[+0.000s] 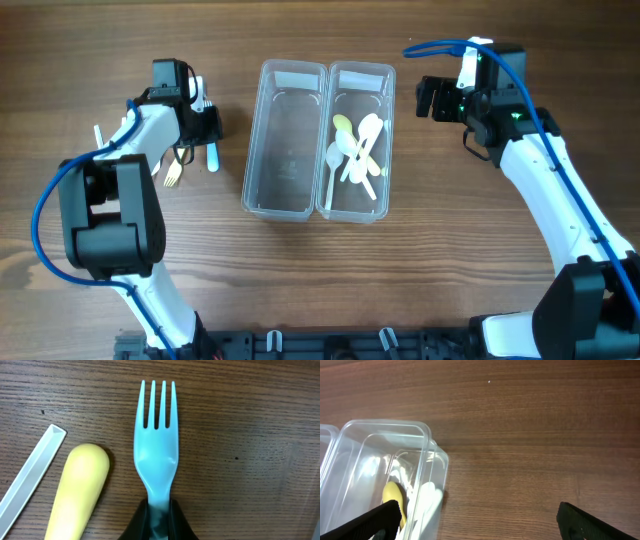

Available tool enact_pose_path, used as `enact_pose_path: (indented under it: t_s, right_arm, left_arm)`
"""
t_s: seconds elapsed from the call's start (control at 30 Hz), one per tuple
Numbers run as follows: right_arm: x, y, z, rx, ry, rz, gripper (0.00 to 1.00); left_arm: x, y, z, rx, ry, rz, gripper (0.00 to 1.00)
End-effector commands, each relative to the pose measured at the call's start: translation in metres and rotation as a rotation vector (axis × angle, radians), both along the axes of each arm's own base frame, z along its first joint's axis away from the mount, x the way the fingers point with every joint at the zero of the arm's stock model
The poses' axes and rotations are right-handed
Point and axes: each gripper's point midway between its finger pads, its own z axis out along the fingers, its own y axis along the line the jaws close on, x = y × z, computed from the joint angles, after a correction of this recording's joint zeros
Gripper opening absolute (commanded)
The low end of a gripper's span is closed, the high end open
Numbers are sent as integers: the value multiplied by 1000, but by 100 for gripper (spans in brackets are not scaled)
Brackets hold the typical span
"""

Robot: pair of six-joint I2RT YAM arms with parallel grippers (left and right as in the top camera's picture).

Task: Pack container
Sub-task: 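Carry the blue fork right into the left container and release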

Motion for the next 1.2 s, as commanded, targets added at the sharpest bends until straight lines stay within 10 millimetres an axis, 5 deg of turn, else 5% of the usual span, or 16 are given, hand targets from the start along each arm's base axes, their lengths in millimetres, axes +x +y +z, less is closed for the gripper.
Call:
enact_pose_path:
  t_s: [0.0, 0.13, 0.4, 0.6, 0.73, 0.83, 1.13, 1.17]
  right_arm:
    - [1, -1, 3, -15, -13, 1, 100]
    - [1, -1, 3, -16, -13, 1, 100]
    - [1, -1, 3, -15, -13, 1, 100]
    - [1, -1, 3, -15, -13, 1, 100]
    - [1, -1, 3, -15, -13, 1, 100]
    - [1, -1, 3, -16, -13, 1, 100]
    - [1, -1, 3, -15, -13, 1, 100]
    - [1, -1, 3, -15, -13, 1, 100]
  left_arm:
    - [-3, -6, -4, -28, 16, -20, 4]
    - [10, -6, 41, -27, -74, -23, 4]
    - [10, -14, 168, -20, -327, -44, 4]
    - [-20, -72, 229, -108, -435, -193, 4]
    - [-39, -117, 226, -130, -398, -301, 4]
    - [-50, -154, 203, -121, -326, -389, 4]
    - [-45, -175, 133, -2, -184, -427, 4]
    - [-45, -175, 130, 0, -174, -426, 12]
